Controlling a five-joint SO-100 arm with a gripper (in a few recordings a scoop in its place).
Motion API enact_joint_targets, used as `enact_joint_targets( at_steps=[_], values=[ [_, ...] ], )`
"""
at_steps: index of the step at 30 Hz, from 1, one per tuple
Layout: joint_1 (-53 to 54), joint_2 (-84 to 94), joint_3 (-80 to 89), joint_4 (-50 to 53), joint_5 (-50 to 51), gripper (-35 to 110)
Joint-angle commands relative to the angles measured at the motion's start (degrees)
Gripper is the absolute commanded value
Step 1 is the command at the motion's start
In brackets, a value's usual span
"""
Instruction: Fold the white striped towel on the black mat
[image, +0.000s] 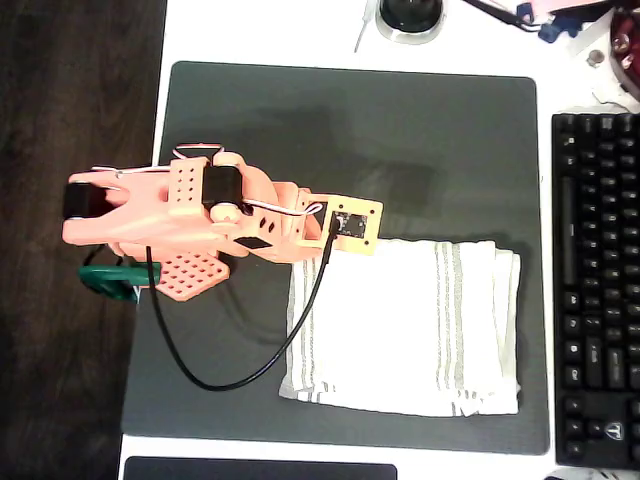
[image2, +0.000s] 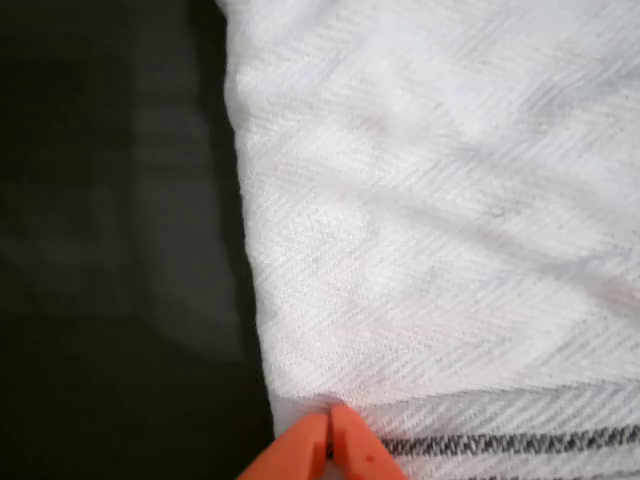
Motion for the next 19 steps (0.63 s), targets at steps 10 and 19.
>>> enact_joint_targets(
  at_steps=[10,19],
  values=[
    [0.09,1.32,1.23,0.97,-0.09,0],
    [0.0,1.32,1.23,0.97,-0.09,0]
  ],
)
